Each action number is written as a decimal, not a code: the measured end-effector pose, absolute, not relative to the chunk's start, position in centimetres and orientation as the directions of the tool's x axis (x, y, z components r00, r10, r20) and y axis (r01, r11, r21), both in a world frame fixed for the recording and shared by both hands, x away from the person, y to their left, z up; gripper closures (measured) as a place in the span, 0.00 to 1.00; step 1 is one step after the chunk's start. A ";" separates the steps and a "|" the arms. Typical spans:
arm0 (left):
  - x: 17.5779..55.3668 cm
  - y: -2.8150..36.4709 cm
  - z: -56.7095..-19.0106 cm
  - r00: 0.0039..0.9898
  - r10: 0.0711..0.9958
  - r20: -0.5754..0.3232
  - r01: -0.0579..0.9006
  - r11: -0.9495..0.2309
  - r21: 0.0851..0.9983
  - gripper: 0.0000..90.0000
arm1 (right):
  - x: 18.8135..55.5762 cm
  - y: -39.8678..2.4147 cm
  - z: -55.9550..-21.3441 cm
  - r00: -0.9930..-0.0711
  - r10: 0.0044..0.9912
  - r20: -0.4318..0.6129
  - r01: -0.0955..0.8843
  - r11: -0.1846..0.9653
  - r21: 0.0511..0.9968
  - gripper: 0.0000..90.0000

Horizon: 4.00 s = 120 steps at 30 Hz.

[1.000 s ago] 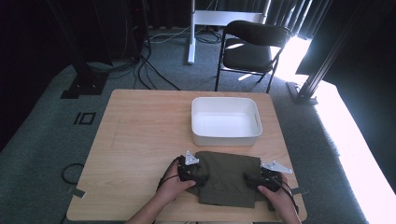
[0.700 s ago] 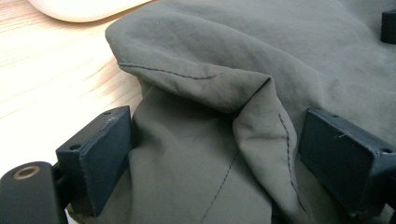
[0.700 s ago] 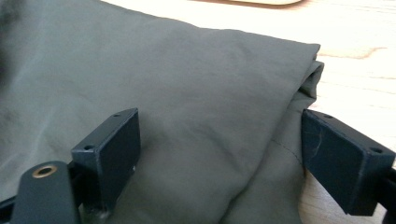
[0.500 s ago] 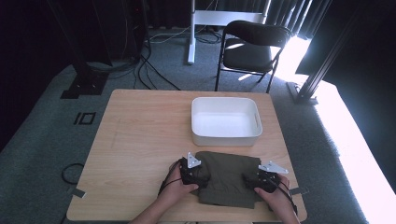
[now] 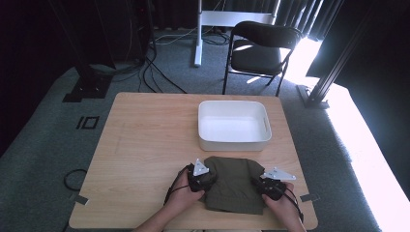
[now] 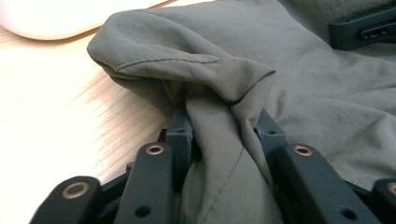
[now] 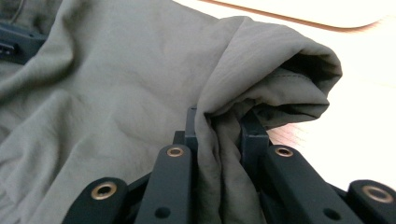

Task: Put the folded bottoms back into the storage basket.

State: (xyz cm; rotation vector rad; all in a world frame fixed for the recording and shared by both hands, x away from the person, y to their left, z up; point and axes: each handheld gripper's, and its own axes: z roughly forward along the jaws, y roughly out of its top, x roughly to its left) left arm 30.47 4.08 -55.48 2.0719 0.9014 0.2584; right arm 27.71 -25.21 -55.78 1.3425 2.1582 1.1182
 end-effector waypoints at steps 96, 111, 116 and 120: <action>47.3 4.3 -41.8 0.613 0.771 -0.170 0.488 -0.200 0.850 0.87 | 46.0 -25.3 -41.3 -0.376 0.893 0.249 0.512 -0.024 0.859 0.89; 49.7 2.8 -45.2 0.573 0.806 -0.145 0.541 -0.240 0.806 0.87 | 48.9 -24.9 -45.6 -0.302 0.925 0.231 0.565 -0.022 0.825 0.89; 50.2 2.5 -46.0 0.566 0.814 -0.131 0.561 -0.263 0.785 0.87 | 49.5 -24.5 -46.5 -0.289 0.934 0.211 0.592 0.002 0.806 0.89; 50.5 2.0 -46.4 0.558 0.822 -0.111 0.574 -0.286 0.767 0.87 | 49.9 -24.1 -46.9 -0.271 0.940 0.208 0.613 0.002 0.790 0.89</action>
